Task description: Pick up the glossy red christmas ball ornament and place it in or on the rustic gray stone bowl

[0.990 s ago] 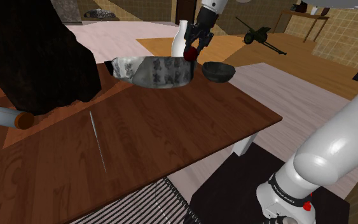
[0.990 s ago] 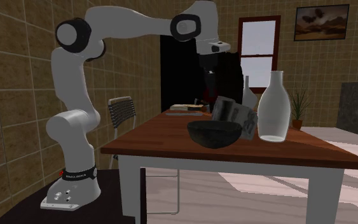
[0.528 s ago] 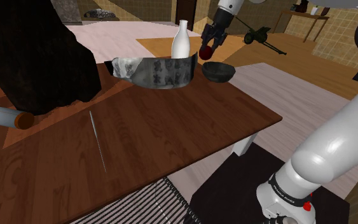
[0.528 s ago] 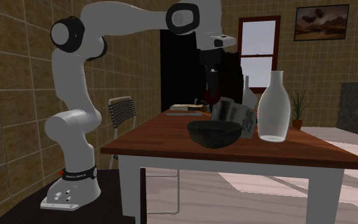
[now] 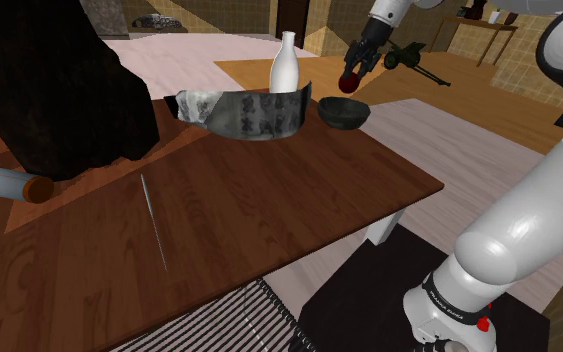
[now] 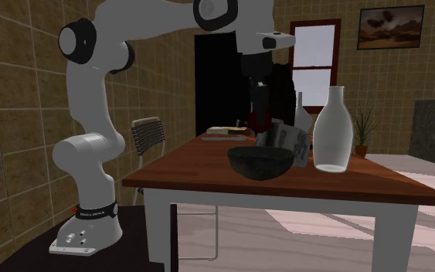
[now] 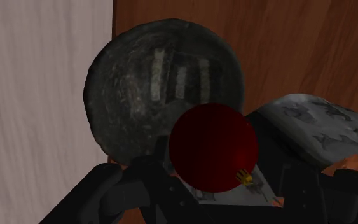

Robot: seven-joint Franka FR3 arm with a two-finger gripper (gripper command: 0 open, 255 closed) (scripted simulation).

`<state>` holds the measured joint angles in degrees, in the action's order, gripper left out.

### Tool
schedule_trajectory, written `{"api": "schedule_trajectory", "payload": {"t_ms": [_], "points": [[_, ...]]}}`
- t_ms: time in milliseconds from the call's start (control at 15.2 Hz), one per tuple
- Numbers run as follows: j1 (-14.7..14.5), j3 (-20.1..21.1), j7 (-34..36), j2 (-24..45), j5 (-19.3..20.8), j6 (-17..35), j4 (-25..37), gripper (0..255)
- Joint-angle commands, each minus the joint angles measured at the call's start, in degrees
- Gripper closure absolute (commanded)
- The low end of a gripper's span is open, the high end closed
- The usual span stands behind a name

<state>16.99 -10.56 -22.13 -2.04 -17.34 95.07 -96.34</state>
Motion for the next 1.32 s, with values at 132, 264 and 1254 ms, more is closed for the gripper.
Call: {"api": "schedule_trajectory", "payload": {"t_ms": [132,264,1254], "points": [[0.3,-0.3,-1.3,0.3,-0.1,2.1,-2.1,255],[0.2,-0.2,-1.7,0.2,-0.2,3.6,-3.8,255],[0.1,-0.1,-2.7,0.0,-0.4,7.3,-7.7,0]]}}
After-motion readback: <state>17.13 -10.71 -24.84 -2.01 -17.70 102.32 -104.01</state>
